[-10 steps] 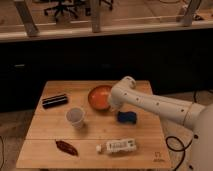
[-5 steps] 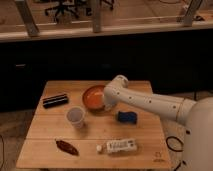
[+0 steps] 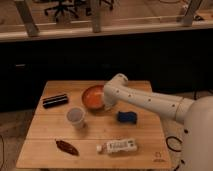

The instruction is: Drag the ceramic bowl in a circle

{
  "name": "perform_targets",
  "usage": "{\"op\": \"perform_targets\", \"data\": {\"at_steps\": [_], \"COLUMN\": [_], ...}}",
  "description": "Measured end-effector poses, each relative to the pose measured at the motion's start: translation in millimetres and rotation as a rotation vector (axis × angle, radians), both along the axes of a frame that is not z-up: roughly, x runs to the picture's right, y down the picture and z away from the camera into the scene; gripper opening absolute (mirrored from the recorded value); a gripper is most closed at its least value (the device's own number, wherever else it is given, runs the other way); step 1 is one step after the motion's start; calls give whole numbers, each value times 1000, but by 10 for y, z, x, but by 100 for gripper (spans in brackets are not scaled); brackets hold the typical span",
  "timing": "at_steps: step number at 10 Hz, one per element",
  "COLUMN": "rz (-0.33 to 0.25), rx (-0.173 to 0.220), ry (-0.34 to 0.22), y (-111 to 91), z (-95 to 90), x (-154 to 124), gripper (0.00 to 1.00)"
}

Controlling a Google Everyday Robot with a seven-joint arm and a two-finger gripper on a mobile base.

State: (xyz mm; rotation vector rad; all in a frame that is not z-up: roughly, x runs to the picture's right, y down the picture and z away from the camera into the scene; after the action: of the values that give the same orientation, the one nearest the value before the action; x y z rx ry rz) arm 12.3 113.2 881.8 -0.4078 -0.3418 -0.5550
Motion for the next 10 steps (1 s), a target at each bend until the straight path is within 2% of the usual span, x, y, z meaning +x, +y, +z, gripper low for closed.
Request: {"op": "perform_targets", "data": {"at_steps": [1,10], "rz": [-1,-19], "rx": [-2,-6], "ry": [2,-7], "y": [-8,-96], "z": [-6,-23], "x": [73,115], "gripper": [0,0]}}
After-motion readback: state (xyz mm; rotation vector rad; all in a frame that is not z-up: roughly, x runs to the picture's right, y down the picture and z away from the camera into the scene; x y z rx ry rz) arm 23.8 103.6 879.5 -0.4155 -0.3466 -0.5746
